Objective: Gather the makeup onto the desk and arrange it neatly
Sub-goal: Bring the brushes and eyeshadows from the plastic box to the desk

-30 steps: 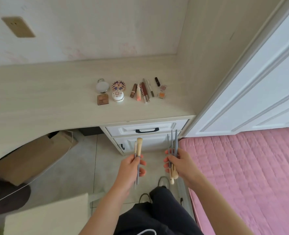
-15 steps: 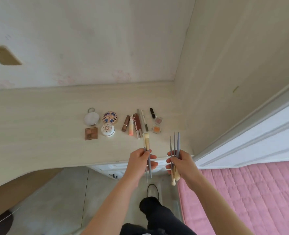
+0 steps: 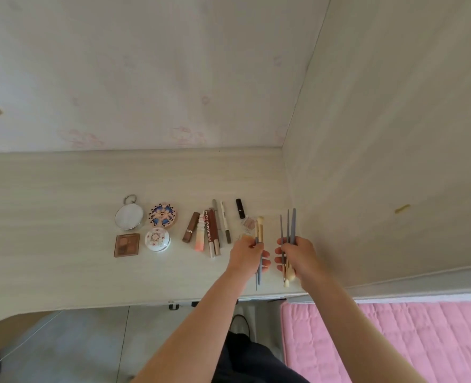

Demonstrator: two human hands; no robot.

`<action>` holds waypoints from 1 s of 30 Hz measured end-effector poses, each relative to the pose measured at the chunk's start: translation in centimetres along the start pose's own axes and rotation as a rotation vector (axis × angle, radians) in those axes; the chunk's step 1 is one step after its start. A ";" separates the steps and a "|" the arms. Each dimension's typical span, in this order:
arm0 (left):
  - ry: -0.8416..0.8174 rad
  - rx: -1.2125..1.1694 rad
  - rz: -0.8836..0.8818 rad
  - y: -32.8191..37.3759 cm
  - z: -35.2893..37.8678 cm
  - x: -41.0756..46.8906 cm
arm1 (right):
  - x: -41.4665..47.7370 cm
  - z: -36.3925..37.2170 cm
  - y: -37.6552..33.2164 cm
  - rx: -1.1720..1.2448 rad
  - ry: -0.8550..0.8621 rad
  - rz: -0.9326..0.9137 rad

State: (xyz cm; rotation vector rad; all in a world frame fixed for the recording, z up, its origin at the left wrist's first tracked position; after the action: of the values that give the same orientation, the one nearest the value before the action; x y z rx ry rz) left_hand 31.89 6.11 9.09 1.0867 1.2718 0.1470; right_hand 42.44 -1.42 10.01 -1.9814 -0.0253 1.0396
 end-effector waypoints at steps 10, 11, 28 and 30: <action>0.007 0.241 0.039 1.2 2.2 4.4 | 5.5 0.1 -0.6 -0.092 0.112 0.054; 0.015 0.249 0.044 1.4 2.5 4.8 | 6.0 0.1 -0.8 -0.113 0.118 0.043; 0.173 0.502 0.112 1.4 3.6 8.5 | 9.3 1.3 -1.6 -0.677 0.241 -0.118; 0.173 0.557 0.122 1.6 3.7 8.4 | 9.3 1.3 -1.6 -0.717 0.242 -0.132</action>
State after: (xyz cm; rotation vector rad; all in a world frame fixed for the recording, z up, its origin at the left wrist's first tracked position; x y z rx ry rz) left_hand 38.62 10.07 4.06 1.6584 1.4428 -0.0280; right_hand 48.20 4.07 4.67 -2.6939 -0.4449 0.7504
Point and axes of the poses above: each hand's wrist, its own x-axis towards the middle knuckle, its own z-axis out of the palm, y = z × x, the point moved 4 cm from there along x, towards the middle knuckle, and after that the axes turned 4 degrees about y, right-handed, at the moved point
